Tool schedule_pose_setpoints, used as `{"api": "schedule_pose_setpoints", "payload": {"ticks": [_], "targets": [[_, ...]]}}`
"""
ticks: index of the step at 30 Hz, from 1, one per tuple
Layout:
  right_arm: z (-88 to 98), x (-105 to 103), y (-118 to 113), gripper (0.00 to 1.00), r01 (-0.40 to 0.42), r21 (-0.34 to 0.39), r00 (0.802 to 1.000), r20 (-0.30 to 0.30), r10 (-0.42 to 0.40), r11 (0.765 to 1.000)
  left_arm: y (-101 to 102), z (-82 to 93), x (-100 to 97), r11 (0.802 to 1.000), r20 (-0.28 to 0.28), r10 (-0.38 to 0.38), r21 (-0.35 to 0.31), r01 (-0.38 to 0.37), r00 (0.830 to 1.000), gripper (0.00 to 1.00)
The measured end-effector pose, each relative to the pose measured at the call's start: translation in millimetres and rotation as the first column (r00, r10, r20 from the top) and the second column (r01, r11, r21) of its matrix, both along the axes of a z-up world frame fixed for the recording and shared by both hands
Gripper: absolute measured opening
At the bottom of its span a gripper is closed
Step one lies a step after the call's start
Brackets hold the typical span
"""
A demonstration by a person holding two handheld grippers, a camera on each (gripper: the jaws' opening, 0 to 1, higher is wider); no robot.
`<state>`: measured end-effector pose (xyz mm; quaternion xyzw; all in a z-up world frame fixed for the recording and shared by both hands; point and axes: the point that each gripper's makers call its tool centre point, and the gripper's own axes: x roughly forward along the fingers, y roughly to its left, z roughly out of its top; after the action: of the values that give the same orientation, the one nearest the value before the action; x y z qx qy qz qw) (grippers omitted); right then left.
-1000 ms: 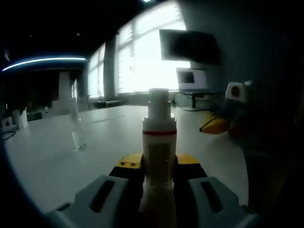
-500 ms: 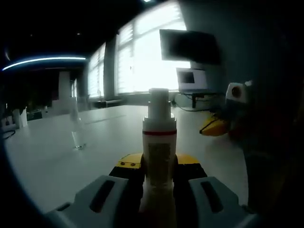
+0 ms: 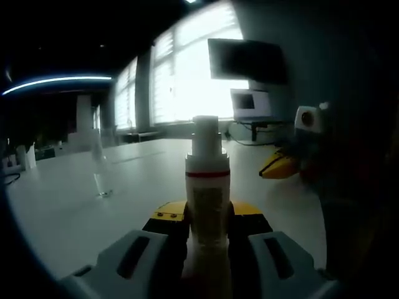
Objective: Clamp pump bottle remove cover press pump head put on cover
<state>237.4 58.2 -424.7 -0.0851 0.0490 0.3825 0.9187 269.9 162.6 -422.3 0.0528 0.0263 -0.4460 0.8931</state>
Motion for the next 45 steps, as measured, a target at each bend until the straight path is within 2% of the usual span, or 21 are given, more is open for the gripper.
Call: {"api": "schedule_pose_setpoints", "payload": {"ticks": [8, 18, 37, 45], "targets": [[0.0, 3, -2, 0.0, 0.018, -0.005, 1.0, -0.006, -0.018, 1.0, 0, 0.7, -0.2, 1.0, 0.0, -0.003, -0.005, 0.003, 1.0, 0.17], [-5.6, 8, -4, 0.0, 0.06, -0.032, 0.997, -0.052, -0.061, 0.998, 1, 1.6, 0.4, 1.0, -0.01, -0.002, -0.02, 0.002, 1.0, 0.15], [7.4, 8, 5, 0.0, 0.078, -0.073, 0.996, -0.038, -0.081, 0.994, 1, 2.0, 0.2, 1.0, -0.015, -0.006, -0.026, 0.005, 1.0, 0.15], [14.5, 12, 1, 0.03, 0.13, -0.116, 0.99, -0.041, -0.136, 0.985, 0, 2.3, -0.4, 1.0, -0.02, -0.007, -0.029, 0.007, 1.0, 0.15]]}}
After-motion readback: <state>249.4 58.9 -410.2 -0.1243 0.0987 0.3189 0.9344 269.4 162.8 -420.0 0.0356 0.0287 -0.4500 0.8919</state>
